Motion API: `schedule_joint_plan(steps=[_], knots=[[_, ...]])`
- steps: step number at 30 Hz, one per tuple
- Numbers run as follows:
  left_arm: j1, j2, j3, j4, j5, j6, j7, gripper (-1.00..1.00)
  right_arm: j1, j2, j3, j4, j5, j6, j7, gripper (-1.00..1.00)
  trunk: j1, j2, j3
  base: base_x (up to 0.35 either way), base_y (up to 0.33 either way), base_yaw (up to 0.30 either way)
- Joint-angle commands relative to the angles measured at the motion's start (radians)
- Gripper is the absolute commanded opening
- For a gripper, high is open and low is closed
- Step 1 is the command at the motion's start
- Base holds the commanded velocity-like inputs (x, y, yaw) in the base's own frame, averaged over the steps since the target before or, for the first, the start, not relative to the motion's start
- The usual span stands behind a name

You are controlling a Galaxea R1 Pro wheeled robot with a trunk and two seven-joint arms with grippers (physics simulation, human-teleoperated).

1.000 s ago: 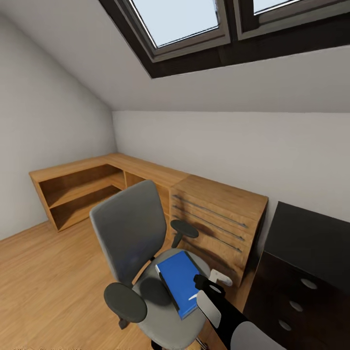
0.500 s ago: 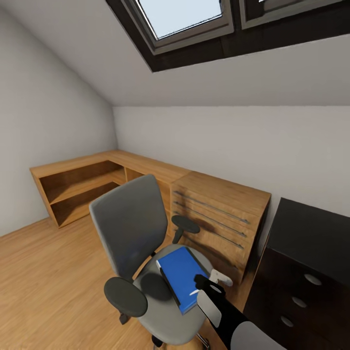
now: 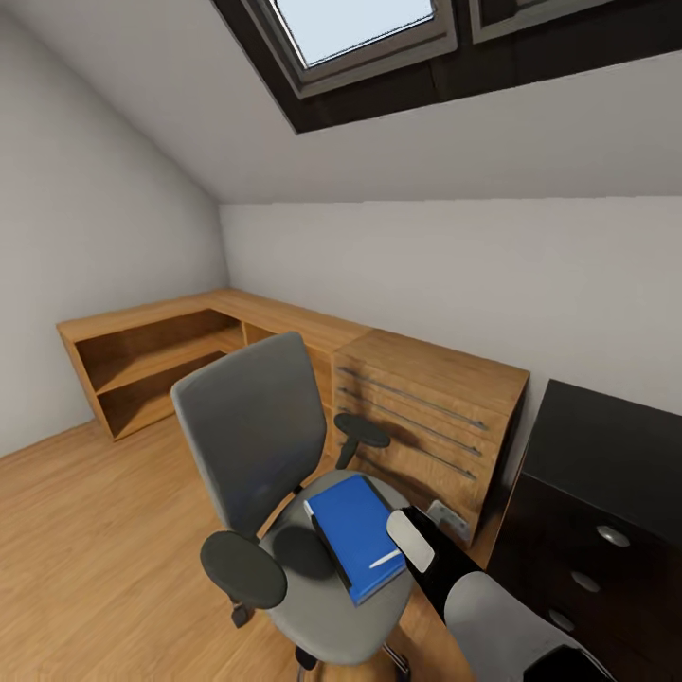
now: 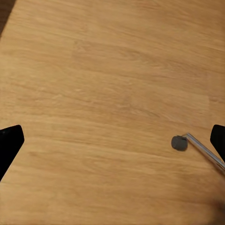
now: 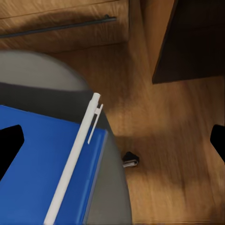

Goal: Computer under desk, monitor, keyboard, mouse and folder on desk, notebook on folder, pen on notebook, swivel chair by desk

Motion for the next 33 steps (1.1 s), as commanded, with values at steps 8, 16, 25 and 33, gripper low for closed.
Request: schedule_joint_plan(steps=[8,16,25,33], knots=[[0.001,-0.002,0.001,-0.002,0.007,0.004,0.003,1.00,-0.001,0.000,0.003,0.008,-0.086,-0.002,0.003,1.00,0.031,-0.057,-0.026,0.000,0.000,0.000],[0.001,-0.001,0.001,-0.002,0.008,0.003,0.005,1.00,-0.001,0.000,0.002,0.009,-0.147,-0.002,0.002,1.00,0.061,-0.113,-0.051,0.000,0.000,0.152],[0.001,-0.001,0.001,-0.001,0.010,0.003,0.005,1.00,-0.001,0.000,0.002,0.006,-0.149,-0.001,0.001,1.00,0.096,-0.176,-0.079,0.000,0.000,0.073],[0.001,-0.001,0.001,0.001,0.011,0.002,0.004,1.00,-0.001,0.000,0.002,0.007,-0.149,0.001,0.005,1.00,0.096,-0.176,-0.079,0.000,0.000,0.001]])
